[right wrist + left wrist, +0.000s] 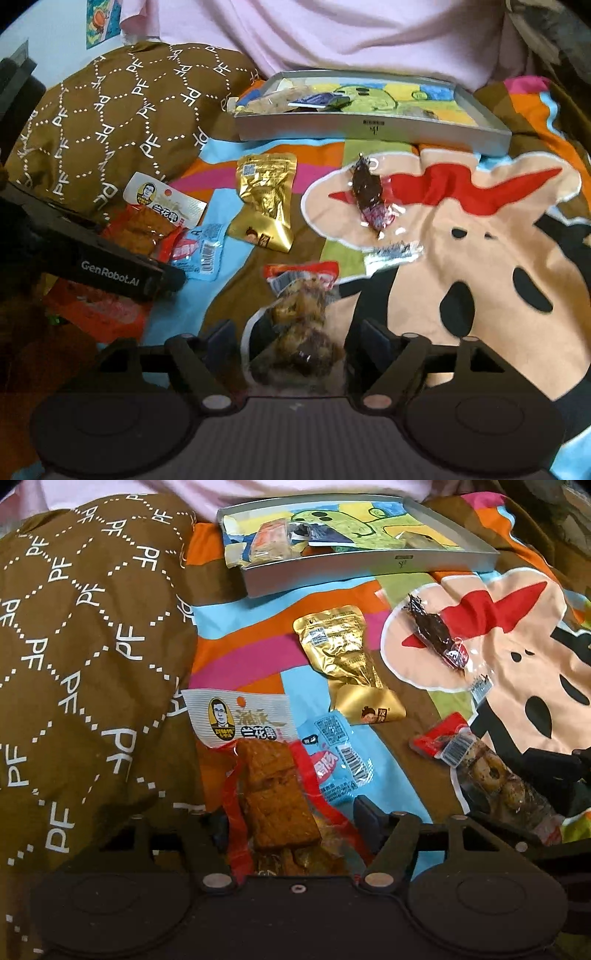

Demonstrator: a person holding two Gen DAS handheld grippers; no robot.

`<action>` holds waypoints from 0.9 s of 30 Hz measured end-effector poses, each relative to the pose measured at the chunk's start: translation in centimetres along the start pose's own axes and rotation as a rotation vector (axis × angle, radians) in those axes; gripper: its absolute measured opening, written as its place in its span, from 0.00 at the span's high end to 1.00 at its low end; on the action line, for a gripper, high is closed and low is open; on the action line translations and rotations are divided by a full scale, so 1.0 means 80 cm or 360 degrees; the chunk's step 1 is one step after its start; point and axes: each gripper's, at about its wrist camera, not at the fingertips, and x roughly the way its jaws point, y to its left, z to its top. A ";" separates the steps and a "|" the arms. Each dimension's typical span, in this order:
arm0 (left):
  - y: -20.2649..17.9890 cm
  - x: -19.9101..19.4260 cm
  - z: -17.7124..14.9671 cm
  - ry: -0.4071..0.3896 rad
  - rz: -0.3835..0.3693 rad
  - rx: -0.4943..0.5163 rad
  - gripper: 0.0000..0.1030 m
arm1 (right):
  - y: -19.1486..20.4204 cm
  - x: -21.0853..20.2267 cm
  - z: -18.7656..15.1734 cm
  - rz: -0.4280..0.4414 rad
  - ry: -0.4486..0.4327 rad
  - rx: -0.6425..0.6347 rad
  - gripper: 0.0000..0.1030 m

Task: Organize snacks
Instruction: 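Close the right gripper on the nut bag while the left gripper grasps the red tofu packet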

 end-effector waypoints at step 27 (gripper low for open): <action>0.028 0.012 0.003 0.0017 -0.0005 -0.0233 0.36 | -0.002 0.024 0.000 -0.0018 0.0057 0.0090 0.23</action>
